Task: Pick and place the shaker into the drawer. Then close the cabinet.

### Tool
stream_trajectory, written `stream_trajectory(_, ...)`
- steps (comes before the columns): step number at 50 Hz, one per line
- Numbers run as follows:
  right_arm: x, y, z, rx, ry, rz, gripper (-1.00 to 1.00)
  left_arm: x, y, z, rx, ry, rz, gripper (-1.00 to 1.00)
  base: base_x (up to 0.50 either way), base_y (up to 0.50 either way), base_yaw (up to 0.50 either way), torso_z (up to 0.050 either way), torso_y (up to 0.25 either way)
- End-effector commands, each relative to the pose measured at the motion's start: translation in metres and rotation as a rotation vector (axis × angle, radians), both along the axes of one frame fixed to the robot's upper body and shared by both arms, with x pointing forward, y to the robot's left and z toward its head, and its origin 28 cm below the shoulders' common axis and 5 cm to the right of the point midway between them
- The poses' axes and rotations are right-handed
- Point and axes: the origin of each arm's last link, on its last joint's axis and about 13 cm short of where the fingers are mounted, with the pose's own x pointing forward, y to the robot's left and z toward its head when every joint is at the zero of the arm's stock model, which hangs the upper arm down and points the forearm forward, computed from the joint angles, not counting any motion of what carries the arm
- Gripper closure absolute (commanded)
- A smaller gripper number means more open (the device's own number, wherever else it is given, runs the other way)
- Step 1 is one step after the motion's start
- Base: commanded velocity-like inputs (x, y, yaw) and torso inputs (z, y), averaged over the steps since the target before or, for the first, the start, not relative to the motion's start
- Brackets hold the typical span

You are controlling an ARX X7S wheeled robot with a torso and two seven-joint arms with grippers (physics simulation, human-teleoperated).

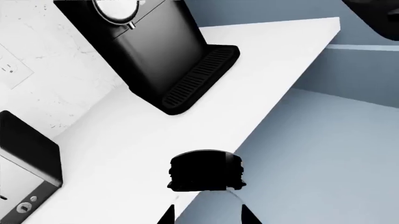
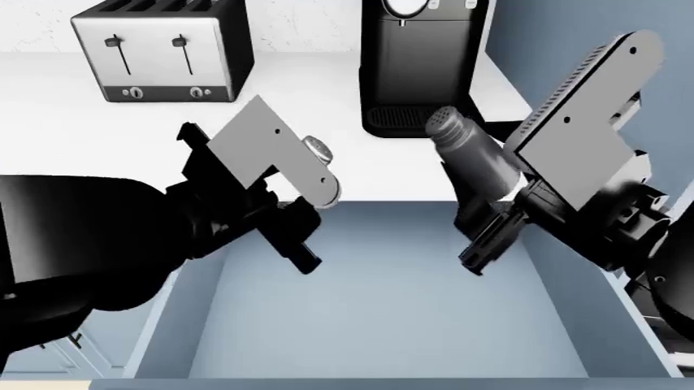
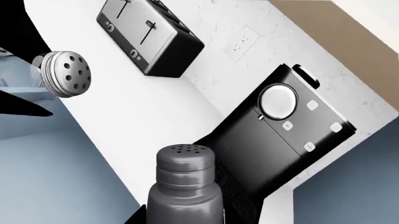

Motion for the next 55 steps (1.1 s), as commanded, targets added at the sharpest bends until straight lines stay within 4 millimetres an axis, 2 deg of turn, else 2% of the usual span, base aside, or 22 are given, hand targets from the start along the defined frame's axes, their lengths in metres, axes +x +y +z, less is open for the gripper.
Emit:
stream_trajectory(1, 0.003, 0.000, -0.015, -0.059, 0.040, 0.026, 1.00, 0.007, -0.002, -0.016, 0.007, 0.052, -0.015, 1.00, 0.00, 0.00, 0.00, 0.000, 0.000)
stream_trajectory(15, 0.008, 0.006, -0.035, -0.097, 0.094, 0.062, 1.00, 0.020, -0.003, -0.032, 0.031, 0.104, -0.009, 1.00, 0.00, 0.00, 0.00, 0.000, 0.000)
stream_trajectory(55, 0.028, 0.012, -0.058, -0.188, 0.176, 0.086, 1.00, 0.031, -0.009, -0.060, 0.058, 0.208, -0.036, 1.00, 0.00, 0.00, 0.00, 0.000, 0.000)
